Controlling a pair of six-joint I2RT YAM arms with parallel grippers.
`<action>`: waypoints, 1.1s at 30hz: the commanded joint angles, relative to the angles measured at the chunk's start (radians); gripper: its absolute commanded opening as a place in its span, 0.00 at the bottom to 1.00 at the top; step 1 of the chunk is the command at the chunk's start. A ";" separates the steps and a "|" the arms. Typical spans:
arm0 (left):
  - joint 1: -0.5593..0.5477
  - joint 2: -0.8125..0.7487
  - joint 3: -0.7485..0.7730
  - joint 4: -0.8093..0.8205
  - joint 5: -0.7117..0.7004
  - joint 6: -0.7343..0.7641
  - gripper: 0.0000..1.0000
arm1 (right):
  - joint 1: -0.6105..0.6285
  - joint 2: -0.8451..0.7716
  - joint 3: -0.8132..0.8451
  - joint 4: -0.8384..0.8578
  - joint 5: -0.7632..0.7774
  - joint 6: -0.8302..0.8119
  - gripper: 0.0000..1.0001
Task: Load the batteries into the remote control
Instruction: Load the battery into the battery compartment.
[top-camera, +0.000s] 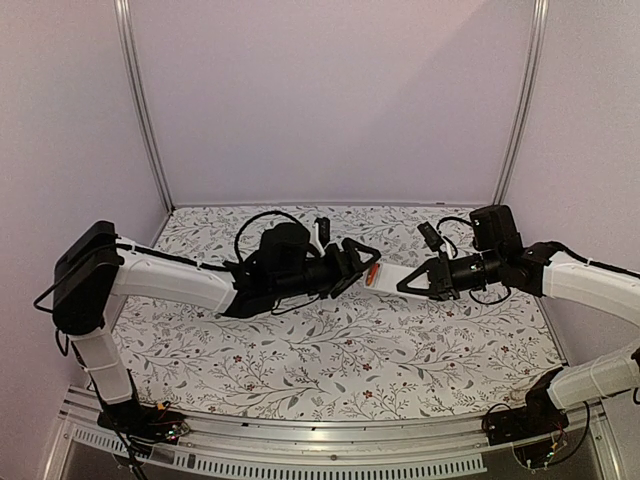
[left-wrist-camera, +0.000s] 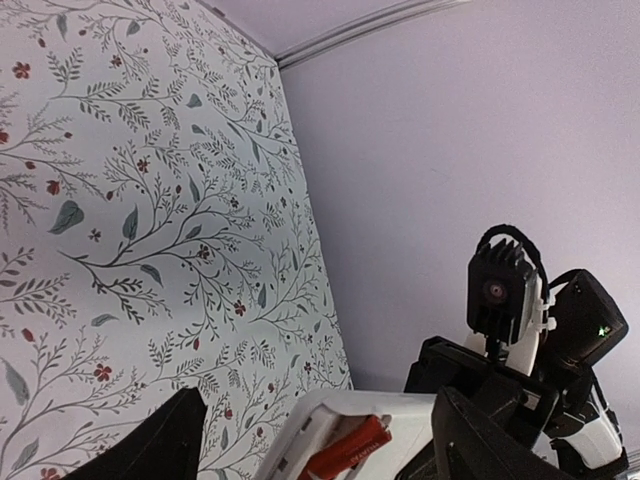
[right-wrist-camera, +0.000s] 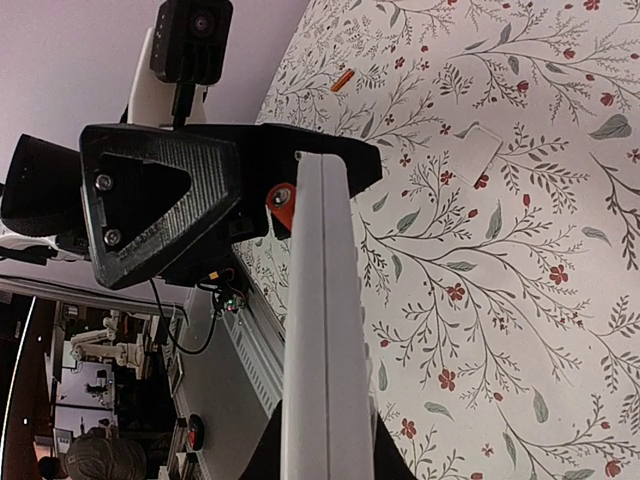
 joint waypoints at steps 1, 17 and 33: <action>-0.013 0.028 0.019 0.013 0.018 -0.015 0.78 | 0.004 0.002 0.037 -0.004 0.013 -0.021 0.00; -0.004 0.041 -0.027 0.081 0.019 -0.066 0.59 | 0.004 -0.018 0.038 0.000 0.002 -0.029 0.00; 0.005 0.036 -0.069 0.185 0.026 -0.066 0.42 | 0.003 -0.066 0.001 0.227 -0.160 0.111 0.00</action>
